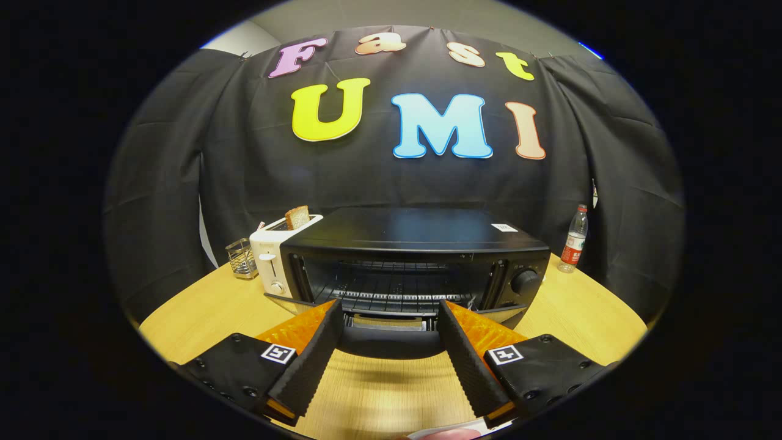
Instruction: Open the toaster oven, put the food inside, and close the toaster oven door.
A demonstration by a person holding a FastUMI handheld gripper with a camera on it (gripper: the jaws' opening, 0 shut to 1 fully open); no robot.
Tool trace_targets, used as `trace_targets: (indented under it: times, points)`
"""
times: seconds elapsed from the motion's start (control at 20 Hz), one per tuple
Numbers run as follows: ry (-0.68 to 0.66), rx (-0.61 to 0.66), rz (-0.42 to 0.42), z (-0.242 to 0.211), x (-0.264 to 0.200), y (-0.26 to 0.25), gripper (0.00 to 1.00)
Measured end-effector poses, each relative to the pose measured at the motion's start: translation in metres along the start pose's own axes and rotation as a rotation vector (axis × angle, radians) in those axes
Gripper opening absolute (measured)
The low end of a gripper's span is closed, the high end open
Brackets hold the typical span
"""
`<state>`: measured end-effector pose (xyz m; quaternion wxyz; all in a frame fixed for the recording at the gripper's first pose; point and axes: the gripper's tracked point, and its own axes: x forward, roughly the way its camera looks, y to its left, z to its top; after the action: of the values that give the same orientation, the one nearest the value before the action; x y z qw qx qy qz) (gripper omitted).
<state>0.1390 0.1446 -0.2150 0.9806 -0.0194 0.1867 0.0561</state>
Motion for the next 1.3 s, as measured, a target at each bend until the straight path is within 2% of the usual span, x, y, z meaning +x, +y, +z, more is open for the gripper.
trace_targets:
  times: [0.35, 0.8, 0.95, 1.1, 1.3]
  points:
    - [0.044, -0.025, -0.008, -0.026, -0.016, 0.003, 0.98]
    - [0.179, -0.036, 0.024, -0.068, -0.034, 0.005, 0.98]
    - [0.251, 0.003, 0.069, -0.079, -0.041, 0.009, 0.99]
    - [0.263, 0.043, 0.115, -0.073, -0.057, 0.008, 0.99]
    - [0.296, 0.082, 0.219, -0.064, -0.088, 0.008, 0.97]
